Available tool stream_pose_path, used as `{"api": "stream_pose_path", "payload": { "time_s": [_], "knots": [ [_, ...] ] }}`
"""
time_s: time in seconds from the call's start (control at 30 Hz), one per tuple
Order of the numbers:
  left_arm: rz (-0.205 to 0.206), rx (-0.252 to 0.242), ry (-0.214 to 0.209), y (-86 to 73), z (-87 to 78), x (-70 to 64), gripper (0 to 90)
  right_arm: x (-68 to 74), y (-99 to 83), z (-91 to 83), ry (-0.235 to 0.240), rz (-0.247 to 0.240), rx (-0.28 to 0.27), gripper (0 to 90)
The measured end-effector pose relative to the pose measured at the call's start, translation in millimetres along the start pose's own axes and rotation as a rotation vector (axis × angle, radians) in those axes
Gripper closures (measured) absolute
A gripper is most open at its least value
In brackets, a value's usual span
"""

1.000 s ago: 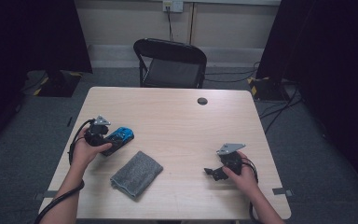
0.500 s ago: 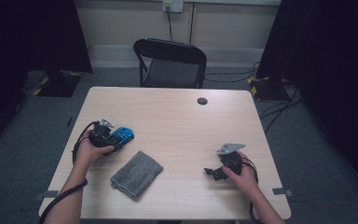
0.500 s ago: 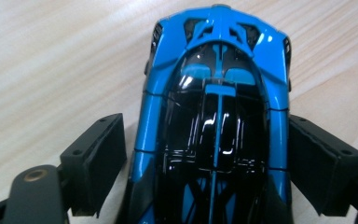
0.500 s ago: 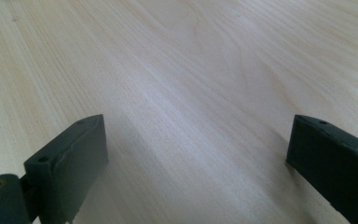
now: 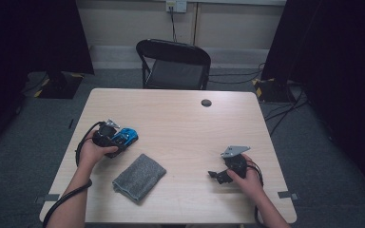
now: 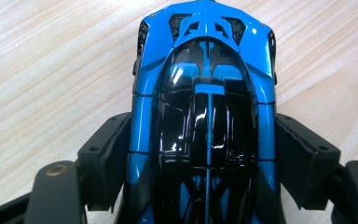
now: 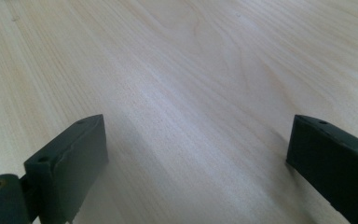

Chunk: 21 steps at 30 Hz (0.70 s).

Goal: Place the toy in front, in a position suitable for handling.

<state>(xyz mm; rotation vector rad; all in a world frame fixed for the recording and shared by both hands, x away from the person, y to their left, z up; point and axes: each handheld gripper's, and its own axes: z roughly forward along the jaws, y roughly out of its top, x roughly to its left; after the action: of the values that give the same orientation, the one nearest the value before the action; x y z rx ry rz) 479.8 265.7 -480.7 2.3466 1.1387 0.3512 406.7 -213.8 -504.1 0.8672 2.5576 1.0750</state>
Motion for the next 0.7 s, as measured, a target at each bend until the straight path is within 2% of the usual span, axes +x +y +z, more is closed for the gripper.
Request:
{"api": "stream_pose_path", "payload": {
  "time_s": [0.07, 0.17, 0.2, 0.3, 0.33, 0.5, 0.6, 0.7],
  "knots": [
    [0.007, 0.002, 0.006, 1.0, -0.3, -0.4, 26.1, 0.0, 0.0, 0.0, 0.0, 0.0, 0.0, 4.6],
    [-0.003, 0.001, -0.004, 2.4, -0.8, -1.2, 28.2, 0.0, 0.0, 0.0, 0.0, 0.0, 0.0, 4.6],
    [-0.002, -0.002, 0.005, 3.7, -2.2, -1.8, 28.2, 0.0, 0.0, 0.0, 0.0, 0.0, 0.0, 4.6],
    [-0.016, 0.017, -0.007, 6.2, -4.3, -1.3, 28.3, 0.0, 0.0, 0.0, 0.0, 0.0, 0.0, 4.6],
    [-0.005, 0.024, 0.003, 7.0, -4.4, -1.5, 28.3, 0.0, 0.0, 0.0, 0.0, 0.0, 0.0, 4.6],
    [-0.015, 0.019, -0.001, 10.4, -7.4, -2.0, 28.3, 0.0, 0.0, 0.0, 0.0, 0.0, 0.0, 4.6],
    [0.002, 0.027, 0.008, 15.1, -11.5, -3.2, 28.3, 0.0, 0.0, 0.0, 0.0, 0.0, 0.0, 4.6],
    [-0.001, 0.02, 0.008, 17.1, -13.6, -3.3, 28.4, 0.0, 0.0, 0.0, 0.0, 0.0, 0.0, 4.6]
  ]
}}
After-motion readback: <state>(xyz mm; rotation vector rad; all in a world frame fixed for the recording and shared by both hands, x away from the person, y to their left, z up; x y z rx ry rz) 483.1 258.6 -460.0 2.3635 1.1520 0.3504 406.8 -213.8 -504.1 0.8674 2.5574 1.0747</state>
